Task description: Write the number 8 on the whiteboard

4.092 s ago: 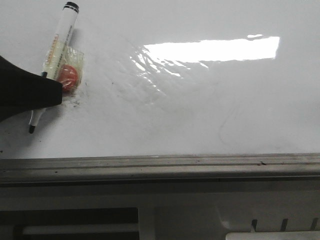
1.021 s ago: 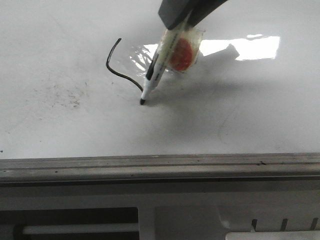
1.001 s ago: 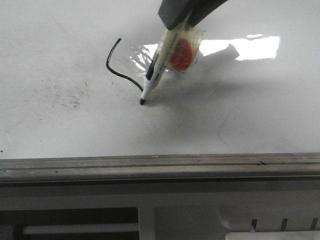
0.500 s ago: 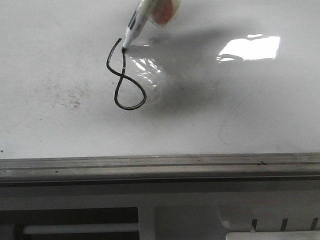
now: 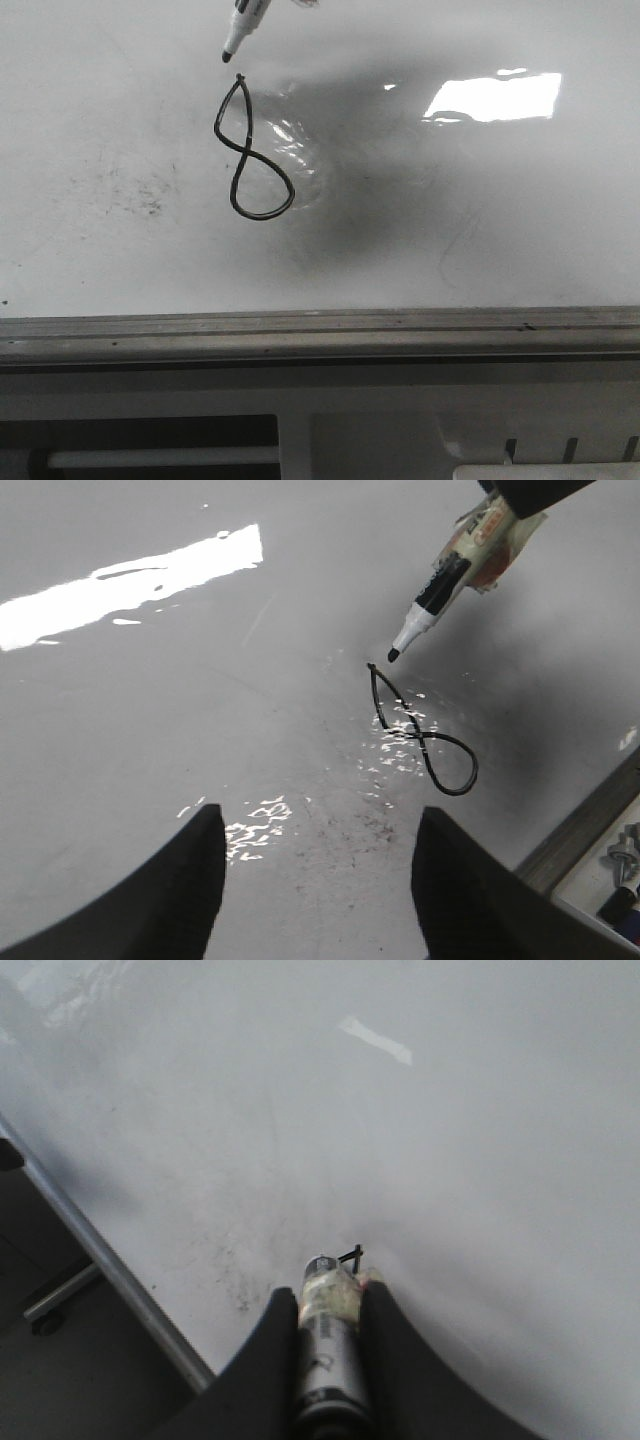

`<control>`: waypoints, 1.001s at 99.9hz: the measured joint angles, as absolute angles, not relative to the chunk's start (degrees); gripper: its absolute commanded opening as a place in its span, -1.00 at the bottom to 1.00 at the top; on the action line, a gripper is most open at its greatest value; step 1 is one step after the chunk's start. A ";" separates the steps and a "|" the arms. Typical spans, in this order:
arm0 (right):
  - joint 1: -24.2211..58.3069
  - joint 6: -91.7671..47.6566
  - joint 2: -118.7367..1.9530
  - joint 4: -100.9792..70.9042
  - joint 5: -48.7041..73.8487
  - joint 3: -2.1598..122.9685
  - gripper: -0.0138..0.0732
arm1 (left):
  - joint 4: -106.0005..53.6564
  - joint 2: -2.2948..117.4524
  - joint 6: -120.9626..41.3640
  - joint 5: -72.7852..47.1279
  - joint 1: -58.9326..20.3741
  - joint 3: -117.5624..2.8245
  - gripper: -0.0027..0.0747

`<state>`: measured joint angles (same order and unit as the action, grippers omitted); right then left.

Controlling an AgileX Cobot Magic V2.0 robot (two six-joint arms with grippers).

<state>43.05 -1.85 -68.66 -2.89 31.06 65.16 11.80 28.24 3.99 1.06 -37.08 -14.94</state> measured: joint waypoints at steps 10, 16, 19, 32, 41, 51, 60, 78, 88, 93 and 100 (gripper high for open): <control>45.71 -1.98 -68.26 -2.78 33.55 65.04 -0.80 | 13.75 30.16 3.99 1.40 -39.35 -14.94 0.07; 47.54 -1.98 -68.38 -2.78 34.33 64.43 -0.80 | 15.57 32.18 3.99 2.00 -41.21 -14.94 0.07; 48.30 -1.98 -68.61 -2.78 34.64 64.13 -0.80 | 16.07 33.26 3.99 2.57 -42.11 -14.94 0.08; 51.03 -1.62 -70.01 -3.00 35.08 62.41 -0.80 | 17.08 39.50 3.99 8.17 -45.84 -14.94 0.08; 51.91 -1.27 -70.79 -3.76 35.08 61.75 -0.80 | 17.30 44.20 3.99 11.76 -47.12 -15.20 0.07; 52.15 0.00 -70.90 -4.51 34.39 61.68 -0.80 | 17.43 49.89 3.99 15.29 -47.52 -15.85 0.08; 52.24 0.00 -70.90 -4.77 34.00 61.68 -0.80 | 17.46 54.10 3.99 19.26 -47.60 -16.78 0.07; 52.24 1.00 -70.90 -5.01 33.88 61.68 -0.80 | 16.49 59.81 3.99 24.24 -47.66 -18.24 -0.20; 52.24 1.35 -70.90 -5.22 33.99 61.68 -0.80 | 15.25 61.43 3.99 24.48 -47.66 -18.23 -0.78; 52.24 1.70 -70.90 -5.22 33.99 61.68 -0.79 | 15.11 61.71 3.99 24.48 -47.66 -18.23 -0.98; 52.24 2.12 -70.90 -5.22 34.12 61.68 -0.67 | 15.36 61.82 3.61 24.48 -47.66 -18.23 -0.98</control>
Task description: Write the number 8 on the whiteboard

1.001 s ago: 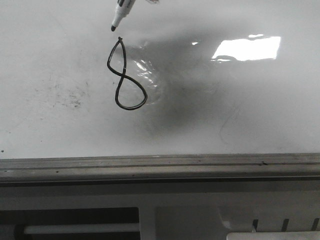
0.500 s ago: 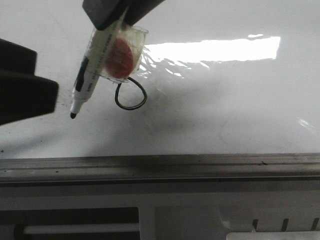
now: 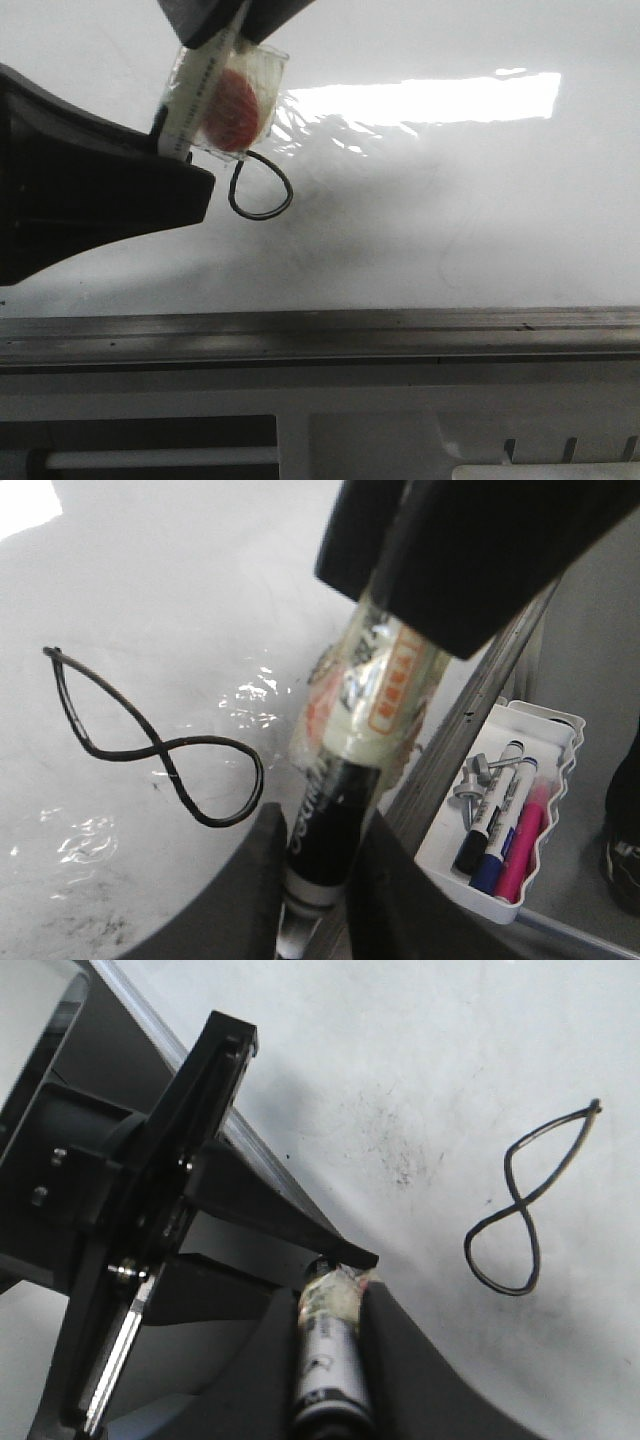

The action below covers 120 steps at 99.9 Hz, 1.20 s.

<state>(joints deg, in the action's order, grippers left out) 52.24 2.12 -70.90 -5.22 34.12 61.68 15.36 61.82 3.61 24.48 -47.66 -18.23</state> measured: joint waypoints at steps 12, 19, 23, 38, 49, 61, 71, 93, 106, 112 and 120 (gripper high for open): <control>51.62 2.49 -70.90 -5.22 34.21 61.68 -0.13 | 15.68 61.82 3.39 24.48 -47.75 -18.23 -0.98; 50.89 2.58 -70.90 -5.22 35.25 61.68 0.13 | 15.30 61.82 3.51 24.62 -47.81 -18.23 -0.98; 50.55 2.62 -70.90 -5.22 35.82 61.68 0.21 | 14.55 61.82 3.64 24.62 -47.81 -18.23 -0.98; 49.62 2.72 -70.90 -4.88 37.78 61.68 0.16 | -3.17 61.82 4.97 22.02 -47.81 -18.23 -0.98; 49.49 2.75 -70.90 -4.80 39.61 61.68 0.15 | -19.54 61.82 5.31 19.03 -47.81 -18.23 -0.98; 49.49 2.85 -70.90 -4.80 40.76 61.68 0.15 | -28.69 61.82 5.59 15.95 -47.81 -18.23 -0.99; 49.49 2.85 -70.90 -4.80 40.76 61.68 0.15 | -31.16 61.82 5.58 15.14 -47.81 -18.23 -0.98; 49.49 3.00 -70.90 -4.80 41.11 61.68 0.15 | -32.13 62.05 5.58 15.33 -47.81 -18.23 -0.95; 49.49 3.12 -70.90 -4.80 41.56 61.68 0.15 | -32.03 62.74 5.58 15.69 -47.81 -18.46 -0.57; 49.49 3.12 -70.90 -4.80 41.81 61.68 0.15 | -32.03 62.95 5.58 15.69 -47.81 -18.56 -0.28; 49.49 3.12 -70.90 -4.80 42.16 61.68 0.15 | -31.78 63.03 5.58 15.69 -47.95 -18.67 0.05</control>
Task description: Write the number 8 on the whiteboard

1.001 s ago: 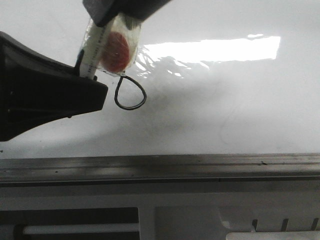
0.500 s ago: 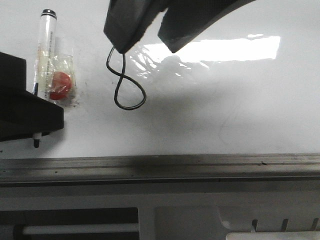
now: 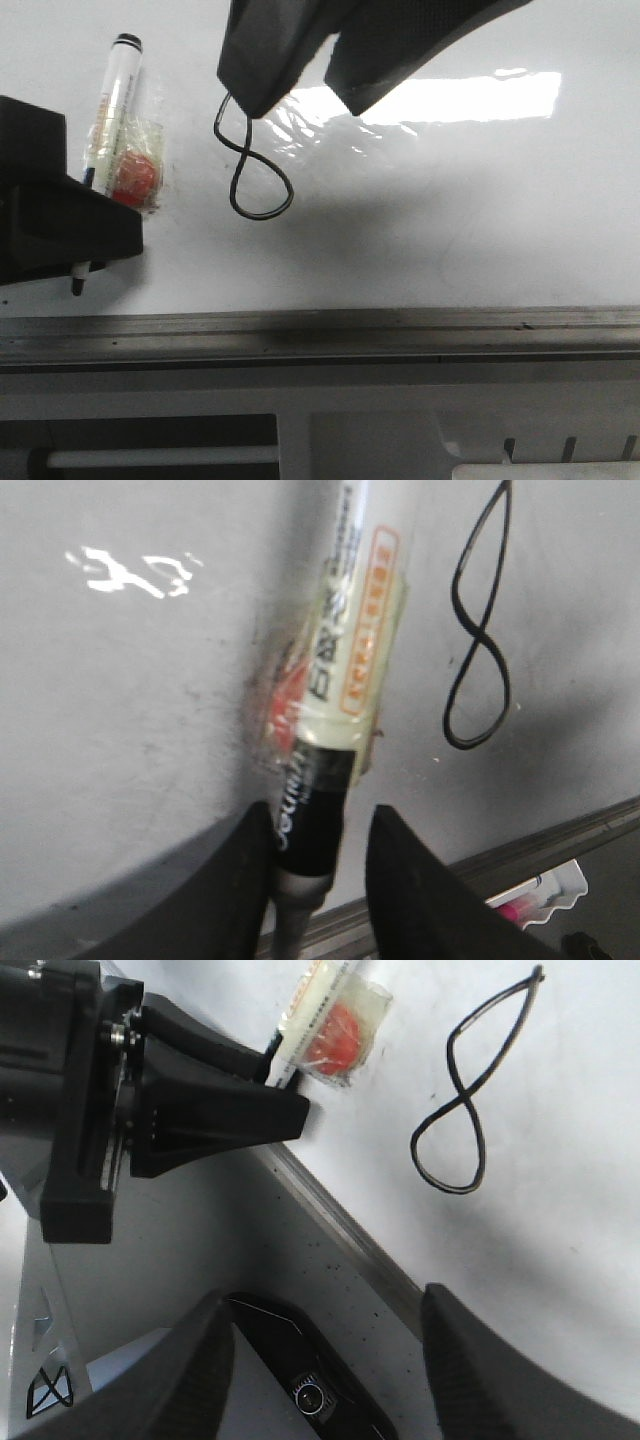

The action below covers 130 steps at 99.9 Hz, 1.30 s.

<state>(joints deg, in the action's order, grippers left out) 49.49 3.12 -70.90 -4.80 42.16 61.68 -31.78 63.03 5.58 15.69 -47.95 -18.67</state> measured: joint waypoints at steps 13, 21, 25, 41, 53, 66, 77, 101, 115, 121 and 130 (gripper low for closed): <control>49.49 3.12 -70.90 -4.80 42.94 61.68 0.15 | -31.55 63.03 5.61 15.69 -48.31 -18.89 0.31; 49.49 3.12 -70.90 -4.80 43.15 61.68 0.15 | -31.55 62.80 5.61 15.36 -48.53 -19.14 0.31; 49.49 3.12 -70.90 -4.80 43.26 61.68 0.12 | -31.55 62.55 5.61 14.92 -48.53 -19.13 0.31; 49.49 3.52 -70.90 -3.39 43.85 61.68 -0.61 | -32.35 59.92 5.61 12.18 -48.40 -19.13 0.21; 49.49 3.97 -70.44 -2.66 44.22 61.53 -0.83 | -32.46 55.73 5.50 9.34 -48.25 -18.66 -0.43; 49.49 3.98 -67.70 -2.49 41.17 58.99 -0.83 | -30.87 50.00 4.44 7.87 -48.25 -18.45 -0.98; 49.49 4.08 -63.11 -1.95 35.26 54.74 -0.83 | -29.68 45.31 4.11 7.78 -48.25 -17.21 -0.98; 49.49 4.20 -47.73 1.71 19.15 37.06 -0.83 | -27.68 34.18 3.98 8.27 -48.25 -11.20 -0.98; 49.49 4.20 -35.46 2.45 10.00 24.28 -0.83 | -26.70 29.07 3.96 8.97 -48.25 -6.31 -0.98; 49.49 4.20 -29.53 2.66 8.06 20.29 -0.83 | -26.65 27.57 3.96 9.59 -48.25 -4.39 -0.98; 49.49 4.09 -21.84 2.89 7.25 14.82 -0.83 | -26.65 26.30 3.96 10.02 -48.25 -2.20 -0.98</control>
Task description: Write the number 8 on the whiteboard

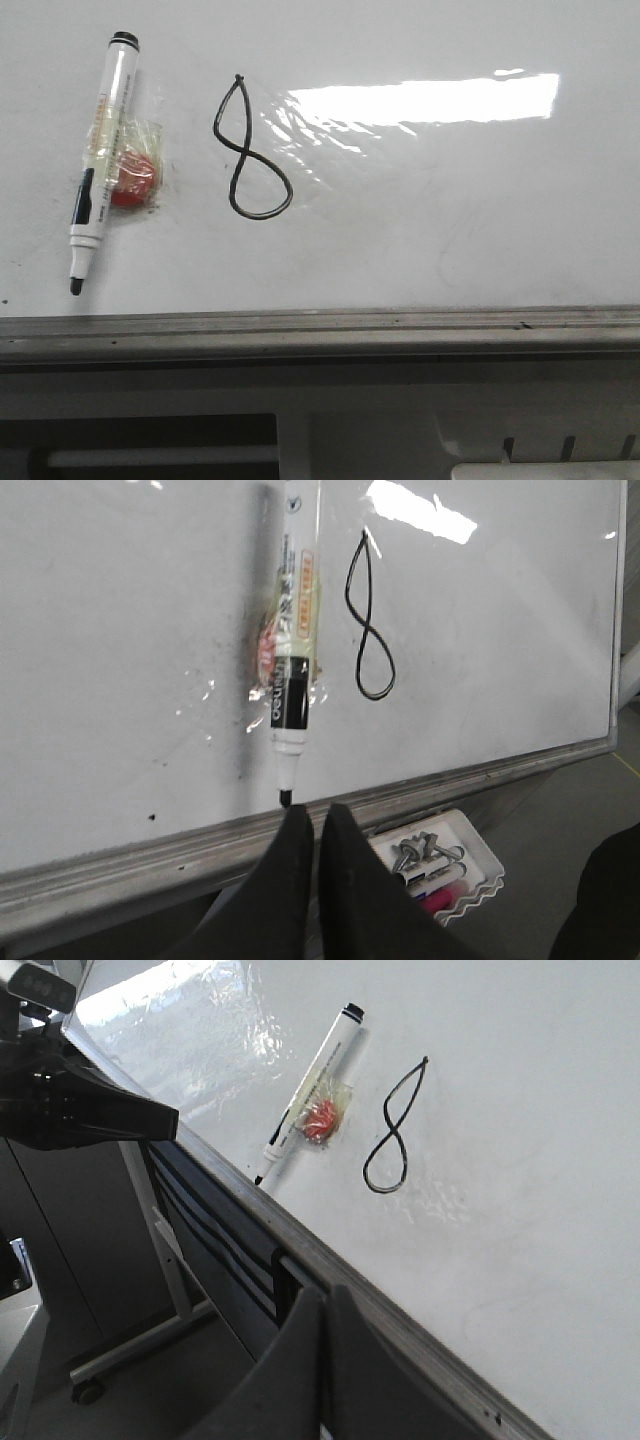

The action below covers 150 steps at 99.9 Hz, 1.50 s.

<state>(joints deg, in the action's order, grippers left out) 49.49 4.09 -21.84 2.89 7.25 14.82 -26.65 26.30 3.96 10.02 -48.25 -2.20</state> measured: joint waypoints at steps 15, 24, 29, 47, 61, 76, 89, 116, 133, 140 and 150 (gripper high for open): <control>49.49 4.09 -12.17 2.89 7.13 8.91 -0.83 | -26.65 26.00 3.86 10.14 -48.25 -0.98 -0.98; 49.49 4.09 -8.53 2.89 7.09 7.01 -0.83 | -26.65 26.00 3.86 10.22 -48.25 -0.98 -0.98; 49.49 4.09 -7.48 2.89 6.99 6.50 -0.83 | -26.65 26.00 3.86 10.22 -48.25 -0.98 -0.98; 49.49 4.09 -6.85 2.89 6.99 5.89 -0.83 | -26.76 26.00 3.86 10.22 -48.25 -0.98 -0.98; 49.49 4.09 -6.85 3.01 6.99 5.89 -0.83 | -26.76 26.00 3.86 10.22 -48.25 -0.98 -0.98; 49.49 3.97 -6.85 3.13 6.99 5.89 -0.83 | -26.76 26.00 3.86 10.22 -48.25 -0.98 -0.98; 49.49 3.97 -6.85 3.16 6.99 5.89 -0.83 | -26.76 26.00 3.86 10.50 -48.25 -0.75 -0.98; 49.49 3.97 -6.85 3.25 6.99 5.89 -0.83 | -26.72 24.99 3.76 10.41 -48.25 0.04 -0.98; 49.49 3.97 -6.85 3.25 6.99 5.89 -0.83 | -22.05 21.10 3.76 7.31 -46.92 0.04 -0.98; 49.49 3.97 -6.85 3.25 6.99 5.89 -0.83 | -16.80 18.93 3.76 4.62 -44.98 0.04 -0.98; 49.49 3.97 -6.85 3.25 6.99 5.89 -0.83 | -11.28 15.21 3.76 -0.52 -40.86 0.04 -0.98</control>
